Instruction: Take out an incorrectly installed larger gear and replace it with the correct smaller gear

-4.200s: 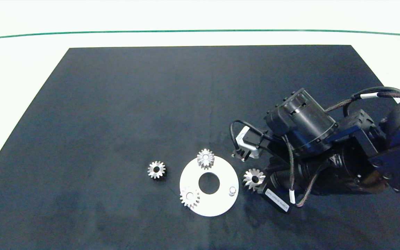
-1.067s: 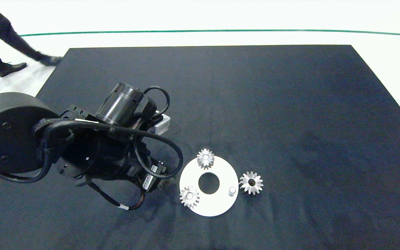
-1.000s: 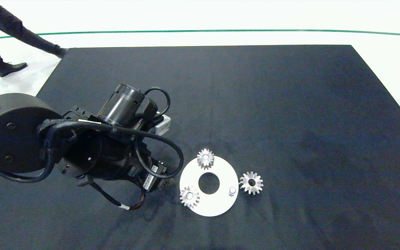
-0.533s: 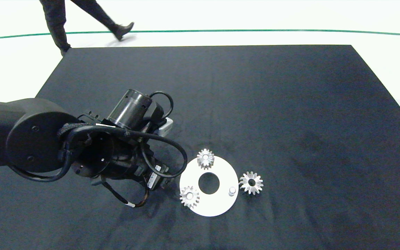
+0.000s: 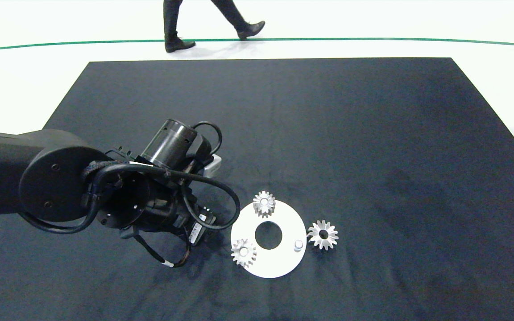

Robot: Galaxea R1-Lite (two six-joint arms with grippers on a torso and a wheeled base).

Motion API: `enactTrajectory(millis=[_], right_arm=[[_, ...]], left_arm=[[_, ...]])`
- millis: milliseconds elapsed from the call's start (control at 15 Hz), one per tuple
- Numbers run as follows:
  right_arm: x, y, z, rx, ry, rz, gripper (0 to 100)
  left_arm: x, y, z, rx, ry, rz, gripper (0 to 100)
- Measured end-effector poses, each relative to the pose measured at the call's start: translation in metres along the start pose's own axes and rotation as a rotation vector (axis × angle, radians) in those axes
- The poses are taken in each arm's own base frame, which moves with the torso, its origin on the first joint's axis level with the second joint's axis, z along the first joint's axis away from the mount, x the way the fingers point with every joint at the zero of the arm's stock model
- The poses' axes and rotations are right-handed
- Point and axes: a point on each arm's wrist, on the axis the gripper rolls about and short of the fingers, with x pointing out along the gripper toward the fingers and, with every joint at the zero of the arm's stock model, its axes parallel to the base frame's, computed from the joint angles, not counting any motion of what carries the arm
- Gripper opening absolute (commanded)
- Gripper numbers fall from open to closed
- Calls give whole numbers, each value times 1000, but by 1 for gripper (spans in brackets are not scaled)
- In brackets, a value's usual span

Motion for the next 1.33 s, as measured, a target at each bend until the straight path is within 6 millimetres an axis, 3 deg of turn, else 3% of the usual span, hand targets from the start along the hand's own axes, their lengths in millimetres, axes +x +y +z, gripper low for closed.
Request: enactTrajectory(millis=[1333], right_arm=[[4,2,-4,-8,22,3,100]], left_arm=[[4,-5,-1,-3,-40,16,39]])
